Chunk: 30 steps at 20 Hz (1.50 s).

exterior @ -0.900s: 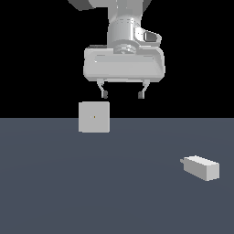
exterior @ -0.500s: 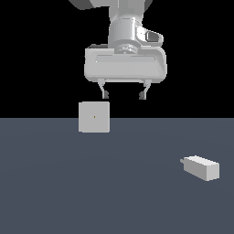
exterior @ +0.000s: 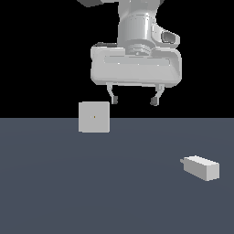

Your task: Plug the charger into the wall socket.

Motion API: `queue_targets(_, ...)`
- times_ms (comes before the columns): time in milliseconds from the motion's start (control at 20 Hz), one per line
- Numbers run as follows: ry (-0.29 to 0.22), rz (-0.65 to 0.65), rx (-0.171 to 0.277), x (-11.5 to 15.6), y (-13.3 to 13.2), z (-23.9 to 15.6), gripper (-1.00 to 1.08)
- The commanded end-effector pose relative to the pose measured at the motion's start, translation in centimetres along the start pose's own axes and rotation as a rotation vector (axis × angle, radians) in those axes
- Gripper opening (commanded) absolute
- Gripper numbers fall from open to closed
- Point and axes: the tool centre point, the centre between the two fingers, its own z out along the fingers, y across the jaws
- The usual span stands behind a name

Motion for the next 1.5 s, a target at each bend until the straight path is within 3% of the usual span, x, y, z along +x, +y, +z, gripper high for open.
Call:
queue_targets(0,0.014,-0.028,-0.001,-1.0,0.9,0.6,1.0)
queue_targets(700,0.095,-0.193,-0.003,-5.6,6.9,4.6,1.0)
queue_targets(1450,0.137,-0.279,0.002,-7.3,10.3,6.9,1.0)
